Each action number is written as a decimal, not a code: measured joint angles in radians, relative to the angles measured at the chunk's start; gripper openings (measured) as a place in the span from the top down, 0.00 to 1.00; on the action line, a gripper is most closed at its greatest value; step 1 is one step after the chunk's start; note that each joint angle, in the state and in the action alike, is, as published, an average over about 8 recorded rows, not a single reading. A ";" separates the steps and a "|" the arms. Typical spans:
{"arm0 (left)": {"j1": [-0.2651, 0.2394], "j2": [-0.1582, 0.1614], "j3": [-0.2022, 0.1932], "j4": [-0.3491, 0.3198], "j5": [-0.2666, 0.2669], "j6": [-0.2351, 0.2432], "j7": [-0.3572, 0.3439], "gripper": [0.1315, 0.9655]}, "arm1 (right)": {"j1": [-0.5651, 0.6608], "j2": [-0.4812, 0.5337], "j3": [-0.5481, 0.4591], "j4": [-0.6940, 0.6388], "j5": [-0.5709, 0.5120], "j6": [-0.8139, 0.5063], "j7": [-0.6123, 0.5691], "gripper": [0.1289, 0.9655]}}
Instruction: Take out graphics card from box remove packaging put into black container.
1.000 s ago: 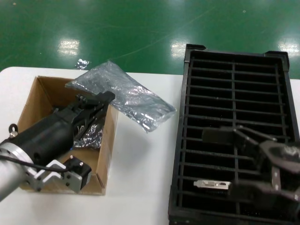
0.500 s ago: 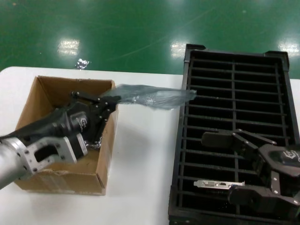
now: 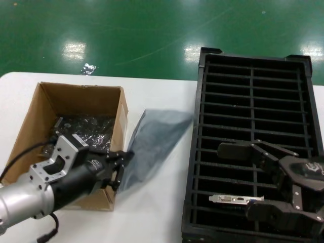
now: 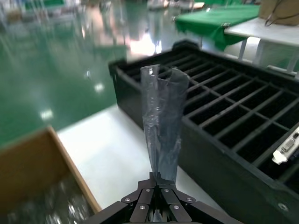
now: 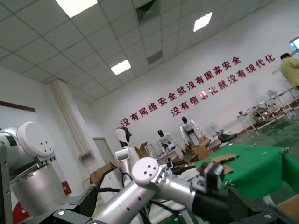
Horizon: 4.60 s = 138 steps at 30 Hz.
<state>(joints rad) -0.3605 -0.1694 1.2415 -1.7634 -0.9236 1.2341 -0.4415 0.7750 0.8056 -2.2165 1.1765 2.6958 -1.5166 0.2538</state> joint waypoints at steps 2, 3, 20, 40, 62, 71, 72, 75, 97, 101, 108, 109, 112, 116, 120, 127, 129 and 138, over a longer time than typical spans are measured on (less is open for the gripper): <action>0.001 0.003 0.015 -0.005 0.039 0.015 -0.061 0.99 | 0.000 0.000 0.000 0.000 0.000 0.000 0.000 0.00; 0.001 -0.002 0.026 -0.009 0.052 0.016 -0.086 0.99 | 0.000 0.000 0.000 0.000 0.000 0.000 0.000 0.00; -0.035 -0.047 0.156 0.028 0.089 0.005 -0.430 0.99 | 0.000 0.000 0.000 0.000 0.000 0.000 0.000 0.00; -0.074 -0.100 0.255 0.213 0.060 -0.174 -0.411 0.90 | 0.000 0.000 0.001 0.000 -0.001 0.000 0.000 0.00; 0.019 -0.386 0.308 0.034 0.276 -0.646 0.228 0.48 | 0.000 0.000 0.001 0.000 -0.001 0.000 0.000 0.00; 0.105 -0.369 0.227 0.030 0.415 -0.807 0.458 0.26 | -0.010 -0.007 0.009 0.005 -0.012 0.018 -0.002 0.00; 0.108 -0.366 0.226 0.030 0.409 -0.811 0.462 0.23 | -0.014 -0.010 0.012 0.008 -0.017 0.027 -0.004 0.00; 0.113 -0.361 0.231 0.034 0.374 -0.820 0.456 0.18 | -0.034 -0.022 0.028 0.018 -0.040 0.066 -0.010 0.00; 0.185 -0.294 0.269 0.072 0.007 -0.941 0.449 0.00 | -0.252 -0.164 0.201 0.137 -0.291 0.492 -0.082 0.00; 0.199 -0.281 0.276 0.079 -0.063 -0.964 0.449 0.00 | -0.293 -0.191 0.233 0.160 -0.338 0.572 -0.095 0.00; 0.223 -0.258 0.289 0.092 -0.185 -1.004 0.448 0.00 | -0.365 -0.238 0.291 0.199 -0.422 0.714 -0.119 0.00; 0.226 -0.255 0.291 0.094 -0.202 -1.010 0.448 0.00 | -0.376 -0.245 0.299 0.205 -0.434 0.734 -0.123 0.00; 0.237 -0.245 0.296 0.099 -0.255 -1.028 0.447 0.00 | -0.407 -0.265 0.324 0.222 -0.470 0.795 -0.133 0.00; 0.250 -0.233 0.303 0.106 -0.324 -1.050 0.446 0.00 | -0.448 -0.292 0.356 0.244 -0.517 0.875 -0.146 0.00; 0.264 -0.220 0.310 0.114 -0.394 -1.074 0.446 0.00 | -0.489 -0.319 0.389 0.267 -0.565 0.956 -0.160 0.00; 0.289 -0.197 0.322 0.126 -0.516 -1.114 0.445 0.00 | -0.562 -0.366 0.447 0.307 -0.649 1.098 -0.184 0.00; 0.296 -0.191 0.326 0.130 -0.550 -1.126 0.444 0.00 | -0.582 -0.380 0.463 0.318 -0.673 1.139 -0.190 0.00; 0.327 -0.162 0.341 0.146 -0.707 -1.178 0.443 0.00 | -0.675 -0.440 0.537 0.369 -0.780 1.321 -0.221 0.00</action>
<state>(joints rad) -0.0336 -0.3312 1.5830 -1.6174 -1.6308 0.0562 0.0015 0.1000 0.3652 -1.6796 1.5453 1.9157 -0.1960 0.0329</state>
